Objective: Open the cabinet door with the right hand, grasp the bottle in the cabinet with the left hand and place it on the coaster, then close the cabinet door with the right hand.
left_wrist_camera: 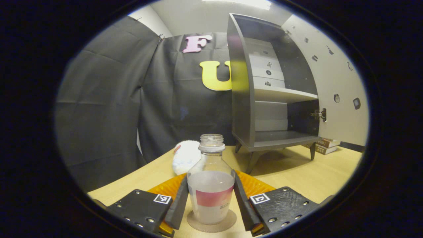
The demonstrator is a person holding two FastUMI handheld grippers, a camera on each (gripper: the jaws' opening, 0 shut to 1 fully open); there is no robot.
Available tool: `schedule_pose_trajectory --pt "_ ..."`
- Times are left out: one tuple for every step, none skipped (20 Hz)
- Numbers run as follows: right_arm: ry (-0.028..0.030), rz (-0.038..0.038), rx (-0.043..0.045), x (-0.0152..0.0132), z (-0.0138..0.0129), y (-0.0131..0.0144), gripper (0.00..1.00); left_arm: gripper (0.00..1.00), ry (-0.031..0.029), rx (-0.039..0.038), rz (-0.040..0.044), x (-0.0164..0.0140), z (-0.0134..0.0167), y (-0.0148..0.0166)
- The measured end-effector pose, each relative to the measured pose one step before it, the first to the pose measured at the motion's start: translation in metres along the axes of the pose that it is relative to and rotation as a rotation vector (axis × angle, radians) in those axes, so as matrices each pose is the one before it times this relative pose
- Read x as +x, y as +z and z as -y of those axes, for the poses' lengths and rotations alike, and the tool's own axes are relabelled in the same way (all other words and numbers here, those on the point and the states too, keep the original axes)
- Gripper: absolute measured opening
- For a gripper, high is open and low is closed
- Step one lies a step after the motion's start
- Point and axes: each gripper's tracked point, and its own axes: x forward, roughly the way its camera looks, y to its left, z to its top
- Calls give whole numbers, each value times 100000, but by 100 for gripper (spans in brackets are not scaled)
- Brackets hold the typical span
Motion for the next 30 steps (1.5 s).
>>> schedule_pose_trajectory --pt "-164 45 141 -41 66 -63 98 70 81 306 51 -263 -20 -58" --pt "-259 236 402 -112 140 71 100 70 -22 -149 118 -106 63 100" --pt "-189 -100 481 127 56 -95 98 71 329 -256 -664 -39 64 -68" --pt "-58 -625 535 -7 65 -151 98 70 297 -729 -872 -81 155 -204" --pt "-100 -367 567 -55 80 -165 98 70 154 -532 -800 -42 -45 -246" --pt "-977 -289 168 -198 317 -142 98 73 263 -107 -396 -169 -172 -18" --pt "-2272 -277 499 -156 811 -207 98 72 447 315 -788 -155 120 -64" --pt "-1296 768 2766 -212 571 325 98 72 734 616 -751 -100 -13 -24" --pt "-658 1268 3658 99 165 382 98 75 460 582 -658 -47 126 67" --pt "-92 613 2933 -114 186 473 98 75 195 560 -305 27 75 180" --pt "-530 261 1870 -393 479 229 98 76 -246 -151 -1385 66 160 -187" --pt "-739 436 711 -335 461 130 98 71 -1576 -199 -1455 -142 378 172" --pt "-809 680 79 -249 754 -122 98 76 111 689 -421 353 126 197" --pt "-681 808 -724 -408 625 -191 98 80 1004 1269 579 -107 -259 713" --pt "-700 342 -1315 -382 751 -488 98 80 809 1193 915 -162 -270 742" --pt "-536 -23 -1251 -303 510 -434 98 80 111 511 497 -214 -103 853" --pt "-855 -299 -525 -224 503 -363 98 81 -114 170 79 -267 68 595" --pt "-1277 130 -678 -251 498 -194 98 81 -47 177 -33 -395 -112 774" --pt "-808 1174 -1286 -58 311 27 98 81 371 524 427 -385 -102 783" --pt "-190 1144 -1698 -60 264 0 98 80 946 556 609 -739 -360 996" --pt "307 1111 -2044 -95 83 -10 98 80 576 84 548 -731 -179 894" --pt "834 1624 -2295 -35 -202 174 98 80 30 -96 319 -1105 -31 969" --pt "884 1639 -2092 87 -199 166 98 81 427 -303 207 -1151 81 997" --pt "1273 1312 -1613 245 -343 180 98 81 499 -253 958 -1159 156 1242" --pt "1670 526 -631 331 -594 58 98 80 561 -135 1349 -1243 181 1247" --pt "2408 243 -292 180 -801 19 92 80 2029 -152 1240 -1415 -41 1345" --pt "2777 356 -703 191 -734 49 93 81 1855 -430 982 -1154 69 1376" --pt "2203 156 -683 242 -724 147 93 80 1088 -517 781 -1011 285 1349" --pt "2899 561 -162 395 -674 214 93 79 466 232 805 -891 668 1375" --pt "3035 742 -92 192 -877 495 93 81 1174 702 1170 -733 251 1534"
